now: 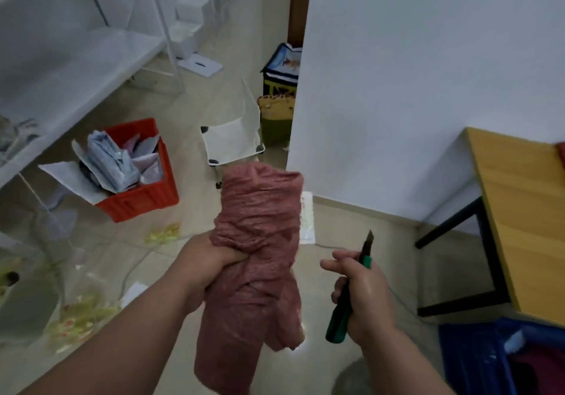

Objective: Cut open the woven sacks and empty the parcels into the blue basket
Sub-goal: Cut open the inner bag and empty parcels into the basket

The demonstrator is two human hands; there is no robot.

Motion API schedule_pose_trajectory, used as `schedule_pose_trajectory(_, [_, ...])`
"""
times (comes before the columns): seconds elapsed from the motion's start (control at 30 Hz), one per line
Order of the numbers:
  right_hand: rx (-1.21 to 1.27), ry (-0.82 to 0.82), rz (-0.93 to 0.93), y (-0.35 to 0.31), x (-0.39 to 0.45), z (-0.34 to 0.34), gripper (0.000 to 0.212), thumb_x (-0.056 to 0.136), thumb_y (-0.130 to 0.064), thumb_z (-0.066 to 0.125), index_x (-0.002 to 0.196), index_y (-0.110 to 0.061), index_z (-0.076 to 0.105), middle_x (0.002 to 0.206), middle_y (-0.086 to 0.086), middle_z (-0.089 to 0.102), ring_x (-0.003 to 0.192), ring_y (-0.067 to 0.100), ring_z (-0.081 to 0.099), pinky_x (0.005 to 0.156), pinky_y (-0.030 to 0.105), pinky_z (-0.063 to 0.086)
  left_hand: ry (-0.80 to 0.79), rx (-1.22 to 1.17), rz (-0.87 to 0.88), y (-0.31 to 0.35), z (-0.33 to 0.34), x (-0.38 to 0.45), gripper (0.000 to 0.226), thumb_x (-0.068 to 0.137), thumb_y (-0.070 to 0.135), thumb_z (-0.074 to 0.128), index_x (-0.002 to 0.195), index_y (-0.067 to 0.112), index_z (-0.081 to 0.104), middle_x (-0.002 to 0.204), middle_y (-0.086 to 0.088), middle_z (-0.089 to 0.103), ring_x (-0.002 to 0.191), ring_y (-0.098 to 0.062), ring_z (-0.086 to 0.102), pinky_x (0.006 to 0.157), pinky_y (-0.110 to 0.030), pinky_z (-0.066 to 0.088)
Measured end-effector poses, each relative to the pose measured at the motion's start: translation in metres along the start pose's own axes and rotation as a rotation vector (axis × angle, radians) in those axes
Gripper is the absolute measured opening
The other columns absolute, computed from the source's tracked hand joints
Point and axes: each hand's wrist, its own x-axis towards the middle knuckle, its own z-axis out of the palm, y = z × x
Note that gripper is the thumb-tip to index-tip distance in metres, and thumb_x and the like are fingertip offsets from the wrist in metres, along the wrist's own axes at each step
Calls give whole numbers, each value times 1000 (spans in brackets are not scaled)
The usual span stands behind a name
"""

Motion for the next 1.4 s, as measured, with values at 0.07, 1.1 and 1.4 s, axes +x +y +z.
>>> schedule_pose_trajectory(0.07, [-41, 189, -10, -7, 32, 0, 16, 85, -4, 61, 100, -8, 61, 84, 15, 62, 49, 18, 44, 51, 31, 38, -96, -166, -105, 11, -17, 20, 50, 49, 5, 74, 99, 11, 73, 101, -16, 74, 87, -32, 72, 80, -37, 54])
schedule_pose_trajectory(1.1, [116, 504, 382, -71, 248, -154, 14, 86, -1, 49, 83, -5, 62, 62, 8, 58, 51, 20, 44, 52, 32, 36, 238, -77, -310, 88, 142, 231, 52, 87, 10, 67, 136, 14, 50, 127, -11, 59, 95, -27, 58, 86, -39, 42])
schedule_pose_trajectory(1.4, [-126, 629, 161, -71, 243, -143, 53, 91, 0, 48, 138, -23, 39, 93, -6, 62, 82, 20, 63, 68, 40, 59, 113, 97, -209, 65, 246, 248, 33, 84, 15, 73, 114, 21, 61, 94, -3, 64, 80, -23, 60, 82, -39, 50])
